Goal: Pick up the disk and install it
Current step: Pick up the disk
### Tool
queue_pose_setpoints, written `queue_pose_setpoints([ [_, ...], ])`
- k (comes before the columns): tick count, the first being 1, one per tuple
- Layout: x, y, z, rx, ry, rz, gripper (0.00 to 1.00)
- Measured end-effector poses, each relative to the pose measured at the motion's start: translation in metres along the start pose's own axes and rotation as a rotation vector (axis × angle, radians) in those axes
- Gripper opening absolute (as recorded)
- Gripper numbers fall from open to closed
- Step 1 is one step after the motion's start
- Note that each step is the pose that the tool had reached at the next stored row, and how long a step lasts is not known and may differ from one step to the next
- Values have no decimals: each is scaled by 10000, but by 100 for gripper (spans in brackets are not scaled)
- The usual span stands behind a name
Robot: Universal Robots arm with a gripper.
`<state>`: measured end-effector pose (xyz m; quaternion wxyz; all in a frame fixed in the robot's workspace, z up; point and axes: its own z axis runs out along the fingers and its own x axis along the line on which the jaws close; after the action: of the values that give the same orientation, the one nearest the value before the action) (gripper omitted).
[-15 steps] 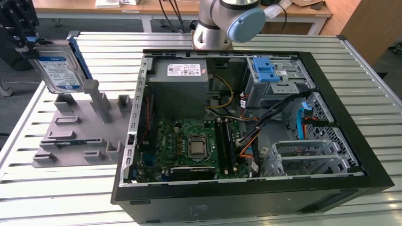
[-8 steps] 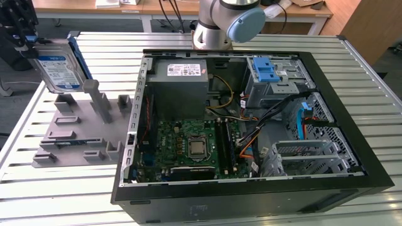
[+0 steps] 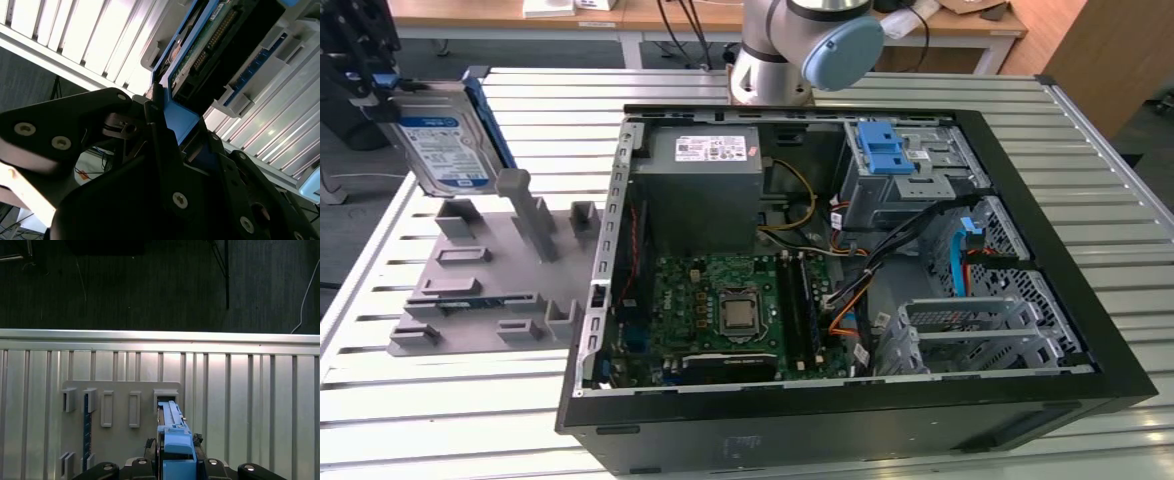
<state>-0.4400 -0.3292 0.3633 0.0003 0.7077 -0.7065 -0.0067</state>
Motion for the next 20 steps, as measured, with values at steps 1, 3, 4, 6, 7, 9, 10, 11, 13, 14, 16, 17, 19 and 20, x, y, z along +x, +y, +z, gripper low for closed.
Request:
queue_pose_setpoints([
  [1, 0, 0, -3, 0, 0, 0, 36],
  [3, 0, 0, -8, 0, 0, 0, 36],
  [4, 0, 0, -11, 0, 0, 0, 36],
  [6, 0, 0, -16, 0, 0, 0, 36],
  [7, 0, 0, -19, 0, 0, 0, 36],
  [9, 0, 0, -24, 0, 0, 0, 36],
  [10, 0, 0, -26, 0, 0, 0, 36],
  [11, 0, 0, -29, 0, 0, 0, 36],
  [13, 0, 0, -34, 0, 0, 0, 36],
  [14, 0, 0, -36, 0, -1, 0, 36],
  [16, 0, 0, -41, 0, 0, 0, 36],
  [17, 0, 0, -43, 0, 0, 0, 36],
  [19, 0, 0, -47, 0, -1, 0, 36],
  [20, -1, 0, -50, 0, 0, 0, 36],
])
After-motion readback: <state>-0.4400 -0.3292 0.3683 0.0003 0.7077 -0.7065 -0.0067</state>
